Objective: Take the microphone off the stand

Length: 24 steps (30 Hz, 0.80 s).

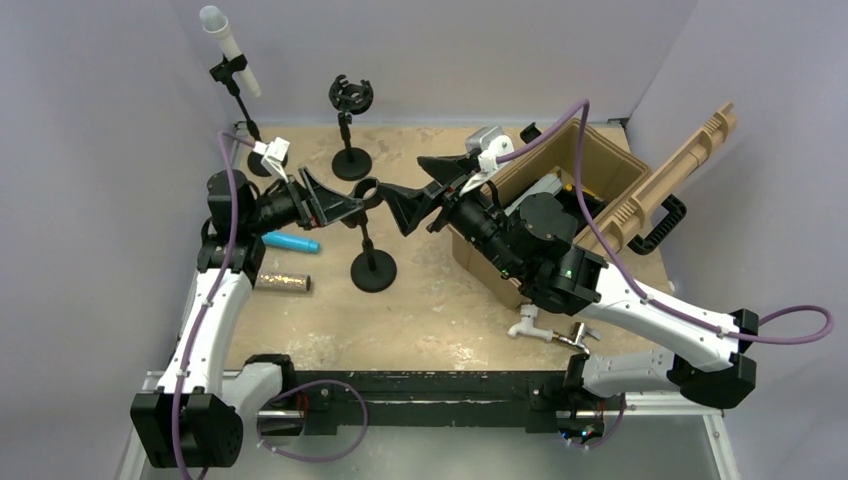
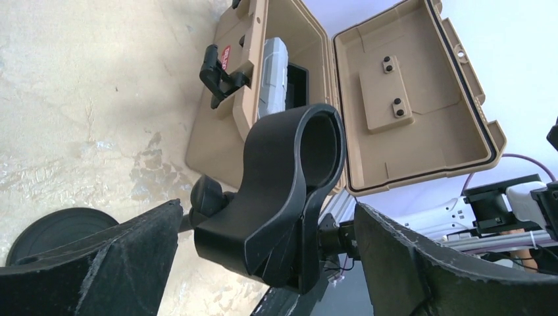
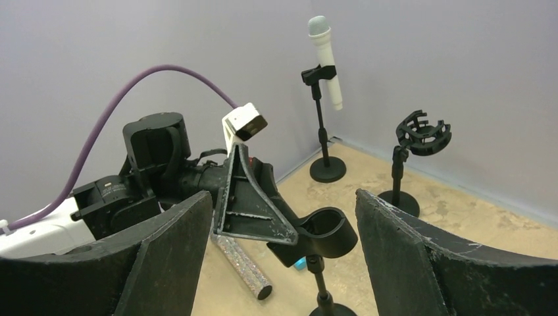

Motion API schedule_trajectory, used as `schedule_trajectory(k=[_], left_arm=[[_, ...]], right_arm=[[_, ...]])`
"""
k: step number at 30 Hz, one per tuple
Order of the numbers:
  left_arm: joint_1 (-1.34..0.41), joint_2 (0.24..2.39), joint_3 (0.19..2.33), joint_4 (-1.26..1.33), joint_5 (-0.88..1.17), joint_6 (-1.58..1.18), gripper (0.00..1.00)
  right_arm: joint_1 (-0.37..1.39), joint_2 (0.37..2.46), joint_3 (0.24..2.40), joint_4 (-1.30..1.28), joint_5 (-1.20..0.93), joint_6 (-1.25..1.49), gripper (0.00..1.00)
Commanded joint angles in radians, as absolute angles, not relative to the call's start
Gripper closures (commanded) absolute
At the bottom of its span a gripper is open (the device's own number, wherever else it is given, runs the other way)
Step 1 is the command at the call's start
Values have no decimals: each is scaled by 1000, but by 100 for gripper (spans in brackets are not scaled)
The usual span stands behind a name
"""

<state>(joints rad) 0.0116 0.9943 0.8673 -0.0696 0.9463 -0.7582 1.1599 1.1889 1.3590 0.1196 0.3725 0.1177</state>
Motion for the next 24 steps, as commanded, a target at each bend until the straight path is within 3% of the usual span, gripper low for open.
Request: schedule_trajectory(k=[1, 3, 11, 18, 24], left_arm=[[8, 1015, 941, -48, 945, -771, 0], [8, 1027, 954, -58, 926, -803, 0], [8, 1062, 963, -107, 901, -816, 17], [-21, 1078, 930, -153, 895, -763, 46], [-37, 1089, 850, -216, 844, -668, 57]], right_arm=[[1161, 1160, 1379, 143, 379, 124, 22], [1160, 1162, 1377, 144, 382, 124, 22], [1160, 1167, 1370, 147, 384, 117, 22], [1160, 1166, 1362, 155, 387, 115, 22], [1160, 1167, 1361, 158, 382, 115, 22]])
